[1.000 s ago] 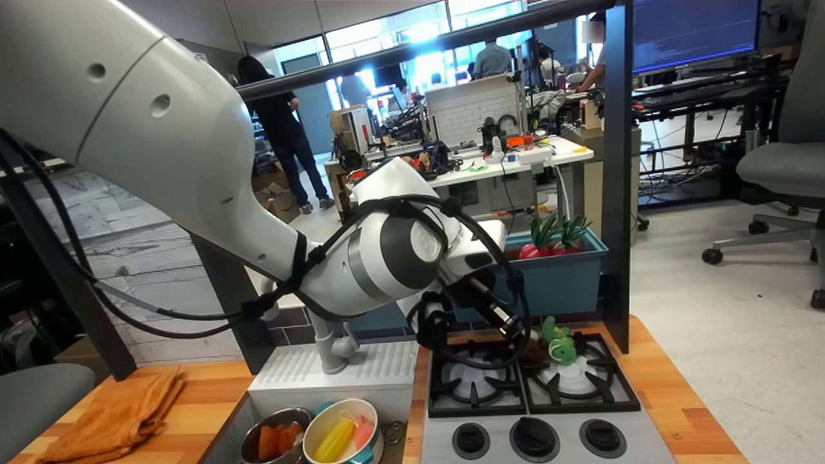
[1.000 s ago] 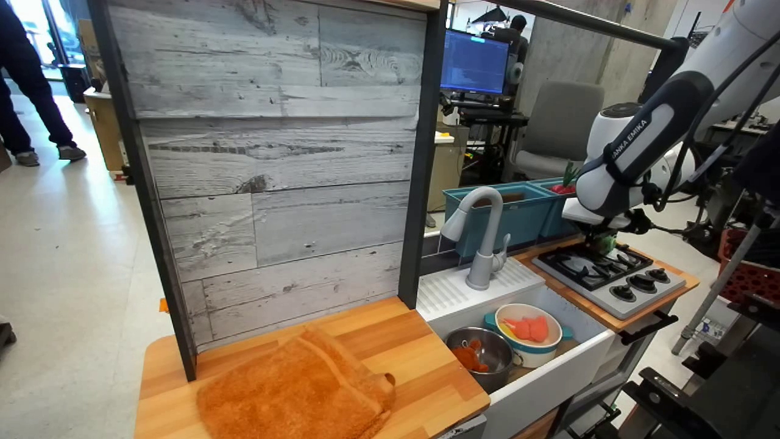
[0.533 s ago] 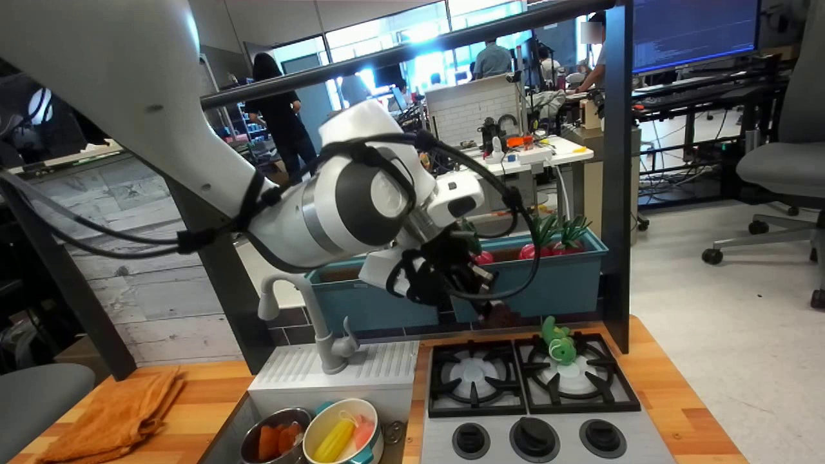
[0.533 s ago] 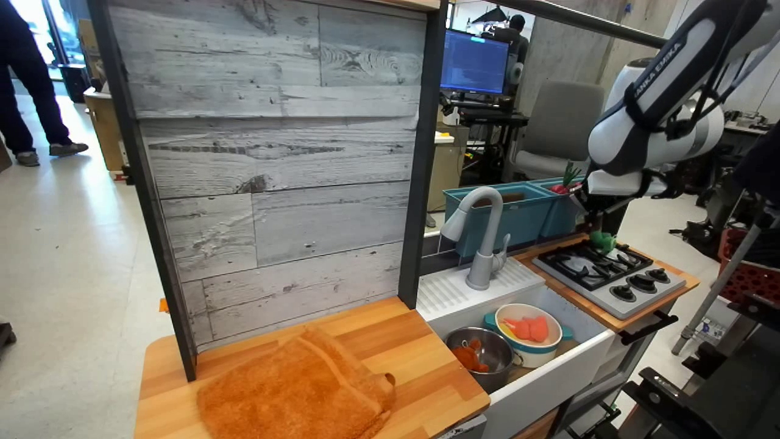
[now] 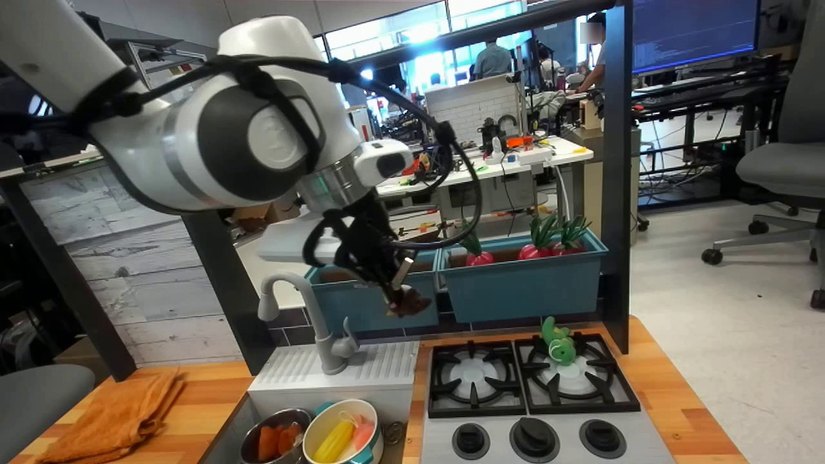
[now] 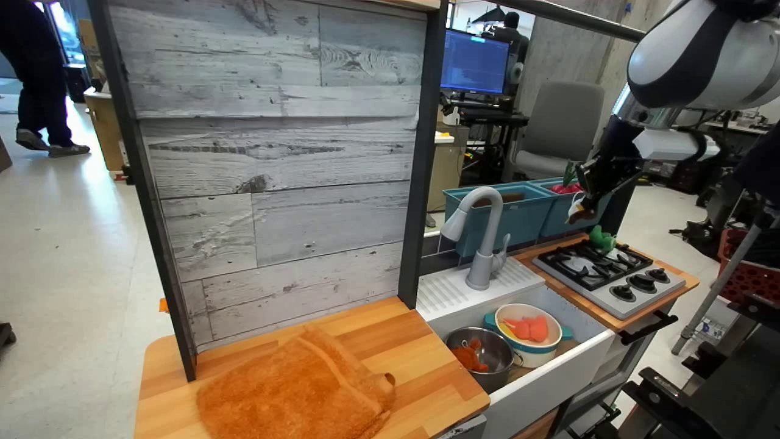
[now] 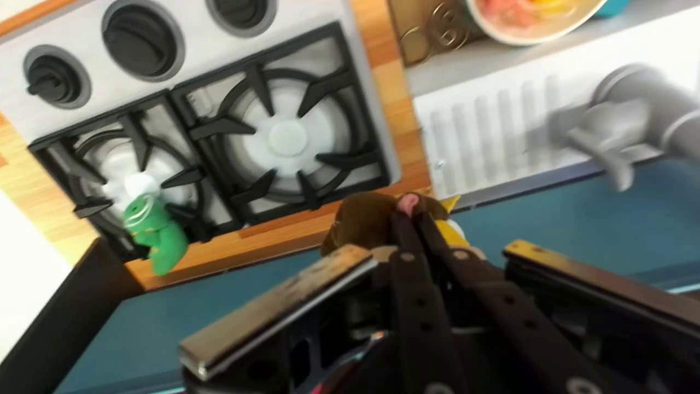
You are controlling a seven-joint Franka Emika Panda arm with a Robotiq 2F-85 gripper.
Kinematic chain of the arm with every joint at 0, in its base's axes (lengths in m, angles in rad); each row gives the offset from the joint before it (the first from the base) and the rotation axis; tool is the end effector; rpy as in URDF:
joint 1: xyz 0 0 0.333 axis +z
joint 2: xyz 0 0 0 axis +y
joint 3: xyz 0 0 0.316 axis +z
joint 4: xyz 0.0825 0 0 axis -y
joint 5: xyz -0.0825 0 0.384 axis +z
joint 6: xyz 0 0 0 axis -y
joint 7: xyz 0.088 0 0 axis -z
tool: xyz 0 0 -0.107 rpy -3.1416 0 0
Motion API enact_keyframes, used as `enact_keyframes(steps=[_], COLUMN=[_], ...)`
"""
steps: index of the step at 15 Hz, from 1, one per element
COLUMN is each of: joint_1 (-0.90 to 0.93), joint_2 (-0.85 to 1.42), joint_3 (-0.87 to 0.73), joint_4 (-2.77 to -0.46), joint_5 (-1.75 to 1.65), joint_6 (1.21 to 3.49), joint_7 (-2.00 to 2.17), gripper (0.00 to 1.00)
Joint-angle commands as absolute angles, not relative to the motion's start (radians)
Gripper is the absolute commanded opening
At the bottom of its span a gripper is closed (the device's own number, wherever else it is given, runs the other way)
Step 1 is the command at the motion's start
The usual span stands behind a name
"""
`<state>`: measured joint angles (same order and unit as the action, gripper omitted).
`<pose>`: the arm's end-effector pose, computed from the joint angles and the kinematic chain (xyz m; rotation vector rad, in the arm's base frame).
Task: Pick the objects on the counter and the stove and put them in the pots in the sink, then wipe the counter with the cloth
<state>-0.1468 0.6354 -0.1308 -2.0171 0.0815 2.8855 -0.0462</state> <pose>0.5939 -0.1720 0.1577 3.0109 -0.4139 0.3513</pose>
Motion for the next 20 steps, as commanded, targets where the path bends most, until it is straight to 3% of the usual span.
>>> enact_keyframes(steps=[1, 4, 12, 17, 18, 19, 20], joint_1=[-0.231, -0.257, -0.142, -0.224, -0.227, -0.23, -0.233], joint_2=[0.505, 0.515, 0.749, 0.843, 0.862, 0.875, 0.881], joint_3=[0.041, 0.144, 0.114, 0.195, 0.198, 0.198, 0.199], joint_4=[-2.241, -2.316, -2.346, -2.332, -2.321, -2.307, -2.298], joint_5=[0.092, 0.093, -0.035, -0.141, -0.16, -0.177, -0.191], joint_6=[2.911, 2.918, 3.352, 3.494, 3.535, 3.566, 3.57], joint_7=[-0.182, -0.271, -0.212, -0.18, -0.167, -0.153, -0.14], gripper=[0.01, 0.01, 0.01, 0.01, 0.29, 0.3, 0.37])
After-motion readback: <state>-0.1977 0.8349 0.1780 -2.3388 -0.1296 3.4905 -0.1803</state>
